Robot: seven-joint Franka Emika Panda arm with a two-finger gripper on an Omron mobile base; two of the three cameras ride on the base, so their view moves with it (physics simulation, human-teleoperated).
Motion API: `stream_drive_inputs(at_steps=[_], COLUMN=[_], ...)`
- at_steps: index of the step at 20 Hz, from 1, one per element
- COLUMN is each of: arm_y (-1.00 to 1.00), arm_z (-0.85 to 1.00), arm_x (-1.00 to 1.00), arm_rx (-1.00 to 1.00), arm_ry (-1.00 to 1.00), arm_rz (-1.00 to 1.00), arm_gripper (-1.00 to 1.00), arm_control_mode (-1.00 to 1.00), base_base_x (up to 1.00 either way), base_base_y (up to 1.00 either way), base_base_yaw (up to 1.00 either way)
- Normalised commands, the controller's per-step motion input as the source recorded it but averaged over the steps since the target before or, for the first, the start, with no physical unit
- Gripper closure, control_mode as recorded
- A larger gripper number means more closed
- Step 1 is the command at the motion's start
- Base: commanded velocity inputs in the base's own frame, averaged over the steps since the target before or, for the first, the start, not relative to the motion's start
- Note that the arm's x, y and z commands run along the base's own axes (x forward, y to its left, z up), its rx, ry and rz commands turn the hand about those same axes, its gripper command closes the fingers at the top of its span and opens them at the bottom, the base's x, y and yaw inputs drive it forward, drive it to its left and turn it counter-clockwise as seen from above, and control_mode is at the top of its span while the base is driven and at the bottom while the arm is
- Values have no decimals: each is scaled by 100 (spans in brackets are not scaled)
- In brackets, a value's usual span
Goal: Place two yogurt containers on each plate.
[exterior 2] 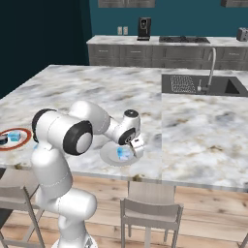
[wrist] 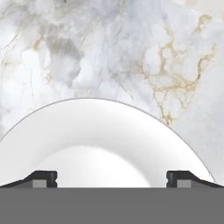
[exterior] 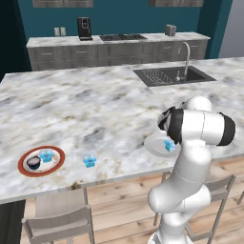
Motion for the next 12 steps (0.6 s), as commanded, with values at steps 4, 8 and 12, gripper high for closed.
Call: stream_drive_inputs(at_steps=[4,8,12], arm_y=[1,12,32], arm_z=[62,78,89], arm_x=[4,-34,-29], arm_rx=[7,0,-5], arm_ry=[-3,-3,0], arm_rz=[8,25,29], arm_gripper=[-100,-100,-100], arm_control_mode=[-100,-100,-100], base_base_x=[0,0,0], base_base_y=[0,0,0], base_base_yaw=[0,0,0])
